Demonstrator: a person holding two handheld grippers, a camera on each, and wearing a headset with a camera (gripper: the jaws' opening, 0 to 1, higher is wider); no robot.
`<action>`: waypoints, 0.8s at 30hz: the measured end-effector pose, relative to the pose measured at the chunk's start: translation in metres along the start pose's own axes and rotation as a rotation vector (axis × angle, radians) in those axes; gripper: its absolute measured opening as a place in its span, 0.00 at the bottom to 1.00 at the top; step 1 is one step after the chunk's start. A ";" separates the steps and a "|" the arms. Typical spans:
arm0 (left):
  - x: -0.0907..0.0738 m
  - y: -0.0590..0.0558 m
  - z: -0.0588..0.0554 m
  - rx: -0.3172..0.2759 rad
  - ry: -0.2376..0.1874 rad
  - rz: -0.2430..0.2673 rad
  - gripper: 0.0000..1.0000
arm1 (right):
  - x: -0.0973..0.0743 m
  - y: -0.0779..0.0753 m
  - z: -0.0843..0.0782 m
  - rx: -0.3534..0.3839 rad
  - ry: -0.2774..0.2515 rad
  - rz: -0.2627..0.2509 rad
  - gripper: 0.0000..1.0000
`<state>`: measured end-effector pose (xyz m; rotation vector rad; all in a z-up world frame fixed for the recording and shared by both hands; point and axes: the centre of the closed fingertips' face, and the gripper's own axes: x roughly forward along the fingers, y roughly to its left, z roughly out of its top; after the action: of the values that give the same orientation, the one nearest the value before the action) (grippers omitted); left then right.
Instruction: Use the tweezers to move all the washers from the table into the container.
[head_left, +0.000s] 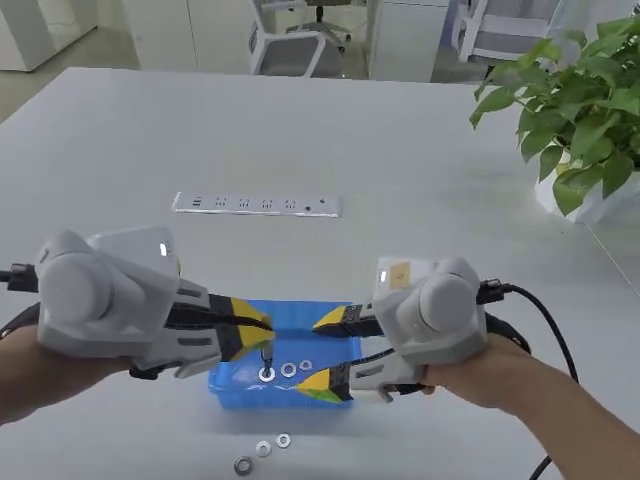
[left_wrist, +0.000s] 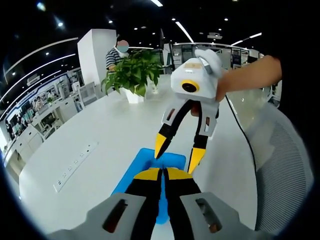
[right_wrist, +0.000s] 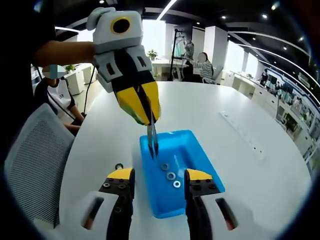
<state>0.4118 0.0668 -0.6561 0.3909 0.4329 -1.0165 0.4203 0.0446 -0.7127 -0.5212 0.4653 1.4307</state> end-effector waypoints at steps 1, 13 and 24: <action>-0.001 0.000 0.001 -0.001 -0.002 0.002 0.06 | -0.002 -0.001 -0.001 0.007 0.004 -0.012 0.40; -0.010 -0.010 0.000 0.000 -0.009 -0.002 0.06 | -0.028 0.000 -0.013 0.077 0.022 -0.108 0.52; -0.016 -0.024 -0.006 -0.004 -0.010 -0.024 0.06 | -0.041 0.004 -0.021 0.120 0.032 -0.157 0.60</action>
<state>0.3818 0.0703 -0.6556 0.3773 0.4315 -1.0404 0.4127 -0.0005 -0.7059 -0.4733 0.5211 1.2380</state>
